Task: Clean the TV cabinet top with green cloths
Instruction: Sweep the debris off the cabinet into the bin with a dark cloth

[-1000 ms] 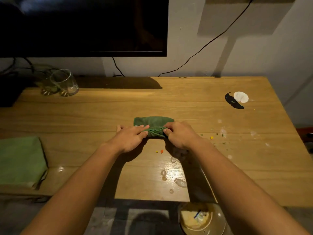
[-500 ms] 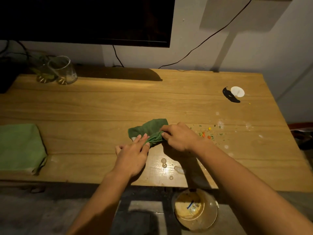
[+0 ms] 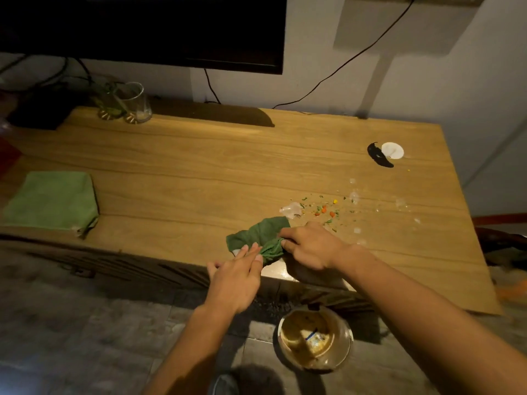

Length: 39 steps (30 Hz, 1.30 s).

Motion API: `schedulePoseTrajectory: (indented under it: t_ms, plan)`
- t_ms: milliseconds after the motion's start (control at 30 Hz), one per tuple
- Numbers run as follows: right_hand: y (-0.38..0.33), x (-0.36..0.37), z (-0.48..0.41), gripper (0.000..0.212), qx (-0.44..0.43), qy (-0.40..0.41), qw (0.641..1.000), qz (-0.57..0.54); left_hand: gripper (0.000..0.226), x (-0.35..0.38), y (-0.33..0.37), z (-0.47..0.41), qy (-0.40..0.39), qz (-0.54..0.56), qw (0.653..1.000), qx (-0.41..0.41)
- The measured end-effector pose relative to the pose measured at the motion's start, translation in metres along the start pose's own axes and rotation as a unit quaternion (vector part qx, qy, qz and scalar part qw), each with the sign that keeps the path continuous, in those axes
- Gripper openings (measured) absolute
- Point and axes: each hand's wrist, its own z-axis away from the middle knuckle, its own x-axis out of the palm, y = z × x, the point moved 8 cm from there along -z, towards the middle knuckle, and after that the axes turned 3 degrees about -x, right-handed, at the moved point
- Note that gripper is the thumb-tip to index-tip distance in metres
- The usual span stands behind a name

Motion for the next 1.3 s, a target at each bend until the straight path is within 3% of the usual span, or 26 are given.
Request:
schedulePoseTrajectory:
  t_ms: [167,533,767,1033,1100,1300]
  plan:
    - [0.007,0.008,0.034,0.026,-0.007,-0.005,1.000,0.005,0.045,0.012,0.015,0.021,-0.004,-0.017,1.000,0.016]
    - [0.021,0.017,0.088,0.023,0.009,-0.001,1.000,0.001,0.048,0.036,0.042,0.033,-0.015,-0.084,0.983,0.161]
    - [0.026,0.025,0.113,0.020,0.007,0.025,1.000,0.008,0.044,0.040,0.064,0.046,0.044,-0.146,0.963,0.220]
    - [0.026,0.036,0.156,0.017,-0.007,0.045,0.998,0.041,0.040,0.054,0.085,0.073,0.060,-0.126,0.944,0.298]
    - [0.026,0.047,0.169,0.025,-0.011,0.058,0.996,0.071,0.038,0.064,0.086,0.082,0.047,-0.132,0.937,0.321]
    - [0.037,0.074,0.189,0.033,0.010,0.099,0.995,0.028,0.040,0.081,0.084,0.084,0.056,-0.086,0.949,0.299]
